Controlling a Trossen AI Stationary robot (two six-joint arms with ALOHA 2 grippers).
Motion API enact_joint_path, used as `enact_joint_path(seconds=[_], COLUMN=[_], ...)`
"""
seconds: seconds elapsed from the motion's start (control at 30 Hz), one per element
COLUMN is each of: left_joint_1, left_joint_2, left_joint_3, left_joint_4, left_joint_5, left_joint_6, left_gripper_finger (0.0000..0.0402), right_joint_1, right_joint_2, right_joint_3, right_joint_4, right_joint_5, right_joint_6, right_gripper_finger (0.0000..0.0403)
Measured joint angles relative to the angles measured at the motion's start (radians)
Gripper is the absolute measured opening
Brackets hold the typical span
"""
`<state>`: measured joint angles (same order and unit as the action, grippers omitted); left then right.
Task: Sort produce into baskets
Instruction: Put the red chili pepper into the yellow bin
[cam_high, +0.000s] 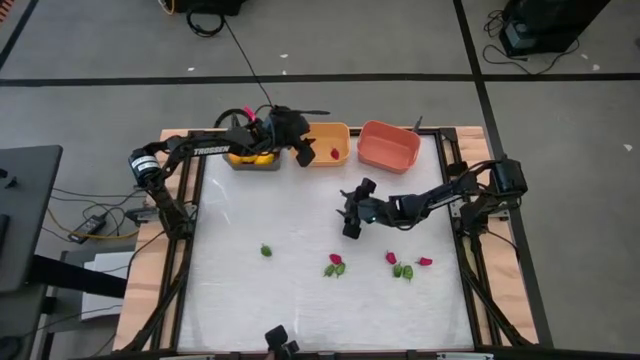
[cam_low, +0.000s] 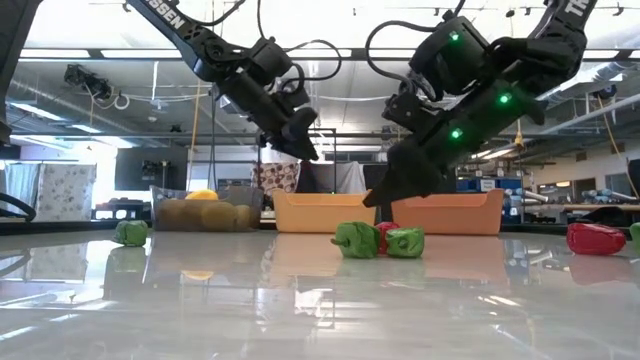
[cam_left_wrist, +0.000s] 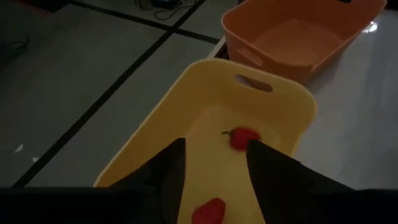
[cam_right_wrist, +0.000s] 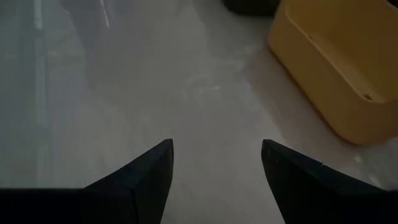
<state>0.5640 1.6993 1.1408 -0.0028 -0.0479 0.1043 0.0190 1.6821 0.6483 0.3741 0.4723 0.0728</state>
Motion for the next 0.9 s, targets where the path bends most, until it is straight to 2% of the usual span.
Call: enact_joint_path(seconds=[0.33, 0.53, 0.77, 0.9], left_joint_1=[-0.038, -0.062, -0.062, -0.08], left_joint_2=[0.0, 0.0, 0.0, 0.0], left_joint_3=[0.0, 0.0, 0.0, 0.0], left_joint_4=[-0.077, -0.026, 0.015, -0.026], left_joint_5=[-0.002, -0.002, -0.001, 0.06], left_joint_6=[0.001, 0.028, 0.048, 0.049], left_gripper_finger=[0.0177, 0.0177, 0.0177, 0.0177], right_joint_1=[-0.024, -0.026, -0.034, -0.025], right_joint_2=[0.0, 0.0, 0.0, 0.0], right_joint_3=[0.0, 0.0, 0.0, 0.0], right_joint_4=[0.11, 0.112, 0.107, 0.087], right_joint_5=[-0.002, -0.002, -0.003, -0.013], right_joint_6=[-0.093, -0.066, 0.088, 0.093], right_gripper_finger=[0.0254, 0.0254, 0.0254, 0.0254])
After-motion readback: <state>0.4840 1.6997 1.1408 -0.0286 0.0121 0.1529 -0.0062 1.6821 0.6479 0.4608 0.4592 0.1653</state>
